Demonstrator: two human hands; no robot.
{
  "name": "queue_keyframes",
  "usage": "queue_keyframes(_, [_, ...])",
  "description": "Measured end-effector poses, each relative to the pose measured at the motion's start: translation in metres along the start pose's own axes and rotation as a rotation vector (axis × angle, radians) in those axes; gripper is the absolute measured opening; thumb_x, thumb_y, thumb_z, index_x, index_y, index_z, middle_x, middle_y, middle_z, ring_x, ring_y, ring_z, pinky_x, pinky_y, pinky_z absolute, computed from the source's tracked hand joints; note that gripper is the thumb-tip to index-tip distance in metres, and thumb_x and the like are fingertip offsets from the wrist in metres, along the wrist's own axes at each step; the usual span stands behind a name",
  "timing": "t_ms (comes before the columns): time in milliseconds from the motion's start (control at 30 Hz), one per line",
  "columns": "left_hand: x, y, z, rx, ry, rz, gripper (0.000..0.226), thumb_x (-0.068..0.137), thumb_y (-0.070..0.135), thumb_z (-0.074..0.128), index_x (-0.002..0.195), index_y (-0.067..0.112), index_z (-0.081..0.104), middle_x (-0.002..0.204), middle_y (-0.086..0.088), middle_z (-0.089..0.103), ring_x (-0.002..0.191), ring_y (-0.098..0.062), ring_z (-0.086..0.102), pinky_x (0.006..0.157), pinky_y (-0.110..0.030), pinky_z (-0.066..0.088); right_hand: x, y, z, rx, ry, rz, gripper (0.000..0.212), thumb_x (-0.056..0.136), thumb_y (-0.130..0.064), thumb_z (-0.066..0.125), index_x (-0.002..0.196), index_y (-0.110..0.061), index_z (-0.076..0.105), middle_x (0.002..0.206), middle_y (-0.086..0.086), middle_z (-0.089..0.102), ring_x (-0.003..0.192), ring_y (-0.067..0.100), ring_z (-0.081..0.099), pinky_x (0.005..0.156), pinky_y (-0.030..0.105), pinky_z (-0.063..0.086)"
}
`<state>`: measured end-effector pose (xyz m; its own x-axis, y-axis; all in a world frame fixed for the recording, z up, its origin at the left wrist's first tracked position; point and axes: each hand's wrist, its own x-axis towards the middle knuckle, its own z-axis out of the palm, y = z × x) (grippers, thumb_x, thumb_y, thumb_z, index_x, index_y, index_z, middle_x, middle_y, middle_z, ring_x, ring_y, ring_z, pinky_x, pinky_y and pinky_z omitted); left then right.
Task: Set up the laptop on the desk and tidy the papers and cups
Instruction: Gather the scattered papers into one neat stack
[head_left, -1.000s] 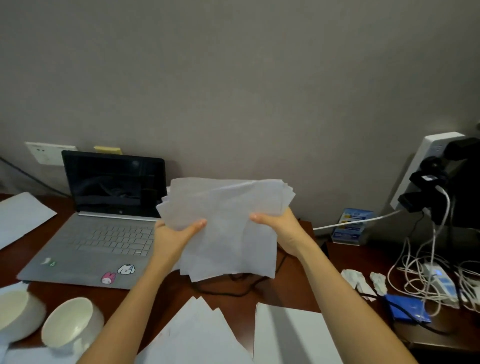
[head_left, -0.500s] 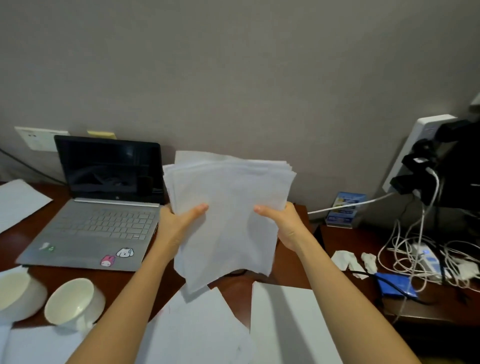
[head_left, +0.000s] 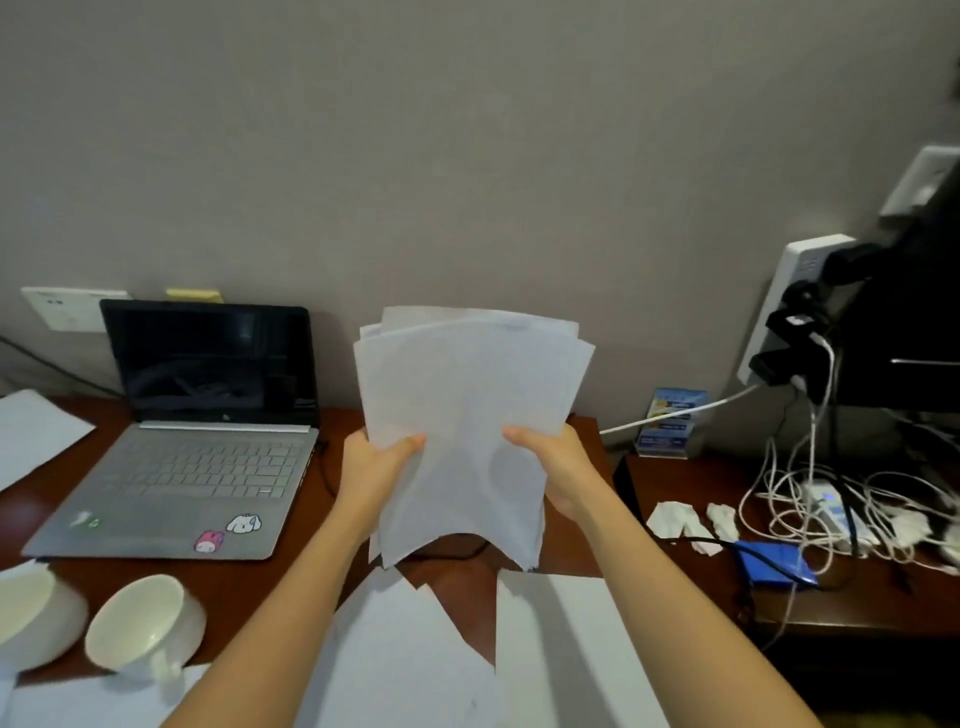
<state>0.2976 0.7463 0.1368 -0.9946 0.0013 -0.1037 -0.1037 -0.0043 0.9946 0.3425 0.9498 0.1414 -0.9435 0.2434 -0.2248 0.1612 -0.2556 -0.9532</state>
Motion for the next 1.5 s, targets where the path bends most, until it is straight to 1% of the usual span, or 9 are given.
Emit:
queue_keyframes(167, [-0.028, 0.010, 0.017, 0.109, -0.050, 0.058, 0.030, 0.078, 0.004, 0.069, 0.101, 0.023, 0.061, 0.090, 0.013, 0.066, 0.082, -0.004, 0.063, 0.059, -0.017, 0.050, -0.016, -0.010, -0.035, -0.141, 0.065, 0.061, 0.027, 0.080, -0.006, 0.072, 0.104, -0.016, 0.066, 0.102, 0.001, 0.070, 0.092, 0.020, 0.067, 0.074, 0.032, 0.054])
queue_keyframes(333, [-0.061, -0.028, 0.047, 0.203, -0.033, -0.097, 0.027, 0.074, -0.002, 0.068, 0.096, 0.011, 0.061, 0.091, -0.005, 0.068, 0.085, -0.025, 0.068, 0.068, -0.032, 0.057, -0.055, 0.021, -0.078, -0.193, 0.206, 0.194, 0.038, 0.078, 0.008, 0.069, 0.115, 0.002, 0.064, 0.112, 0.019, 0.067, 0.101, 0.036, 0.064, 0.091, 0.045, 0.052])
queue_keyframes(533, [-0.101, -0.099, 0.062, 0.211, -0.024, -0.287, 0.039, 0.077, -0.005, 0.067, 0.112, 0.009, 0.056, 0.097, -0.011, 0.067, 0.083, -0.028, 0.067, 0.072, -0.040, 0.059, -0.093, 0.075, -0.122, -0.315, 0.313, 0.380, 0.032, 0.081, 0.014, 0.062, 0.112, 0.011, 0.061, 0.116, 0.022, 0.064, 0.094, 0.028, 0.060, 0.074, 0.032, 0.052])
queue_keyframes(700, [-0.139, -0.153, 0.042, 0.577, -0.172, -0.355, 0.047, 0.085, 0.003, 0.064, 0.130, 0.003, 0.049, 0.132, -0.017, 0.054, 0.119, -0.032, 0.054, 0.100, -0.037, 0.043, -0.125, 0.128, -0.160, -0.822, 0.357, 0.610, 0.046, 0.082, -0.015, 0.062, 0.123, 0.002, 0.052, 0.125, 0.018, 0.056, 0.112, 0.033, 0.056, 0.084, 0.035, 0.049])
queue_keyframes(833, [-0.169, -0.177, 0.035, 0.873, -0.354, -0.198, 0.039, 0.087, 0.012, 0.060, 0.125, 0.016, 0.057, 0.135, -0.005, 0.053, 0.125, -0.020, 0.048, 0.107, -0.033, 0.040, -0.143, 0.158, -0.171, -0.663, 0.369, 0.697, 0.049, 0.081, -0.010, 0.065, 0.123, 0.008, 0.047, 0.124, 0.021, 0.053, 0.111, 0.036, 0.053, 0.087, 0.035, 0.045])
queue_keyframes(967, [-0.181, -0.181, 0.043, 1.223, -0.530, -0.053, 0.044, 0.090, 0.027, 0.053, 0.134, 0.030, 0.048, 0.145, 0.004, 0.040, 0.137, -0.026, 0.029, 0.109, -0.043, 0.036, -0.148, 0.156, -0.166, -0.489, 0.463, 0.587, 0.006, 0.079, -0.001, 0.062, 0.078, 0.000, 0.056, 0.086, 0.012, 0.057, 0.083, 0.029, 0.053, 0.067, 0.038, 0.039])
queue_keyframes(1233, [-0.190, -0.193, 0.047, 1.354, -0.659, -0.127, 0.059, 0.097, 0.025, 0.045, 0.149, 0.037, 0.019, 0.162, 0.000, -0.007, 0.147, -0.033, -0.010, 0.114, -0.061, 0.006, -0.161, 0.145, -0.164, -0.312, 0.408, 0.459, 0.022, 0.084, 0.003, 0.059, 0.102, 0.013, 0.063, 0.113, 0.033, 0.062, 0.087, 0.029, 0.060, 0.075, 0.033, 0.048])
queue_keyframes(1300, [-0.192, -0.193, 0.049, 1.361, -0.662, -0.132, 0.061, 0.097, 0.025, 0.044, 0.149, 0.038, 0.016, 0.161, -0.002, -0.010, 0.147, -0.033, -0.012, 0.113, -0.062, 0.002, -0.162, 0.144, -0.158, -0.401, 0.315, 0.450, 0.022, 0.088, 0.002, 0.055, 0.108, 0.010, 0.062, 0.116, 0.029, 0.062, 0.102, 0.036, 0.061, 0.089, 0.040, 0.048])
queue_keyframes(1500, [-0.197, -0.180, 0.049, 0.981, -0.543, -0.249, 0.068, 0.085, 0.016, 0.053, 0.147, 0.031, 0.029, 0.162, -0.002, 0.005, 0.148, -0.027, -0.003, 0.115, -0.056, -0.002, -0.148, 0.075, -0.137, -1.088, 0.293, -0.048, 0.025, 0.098, -0.019, 0.044, 0.107, -0.008, 0.065, 0.100, 0.013, 0.068, 0.095, 0.033, 0.062, 0.079, 0.036, 0.049])
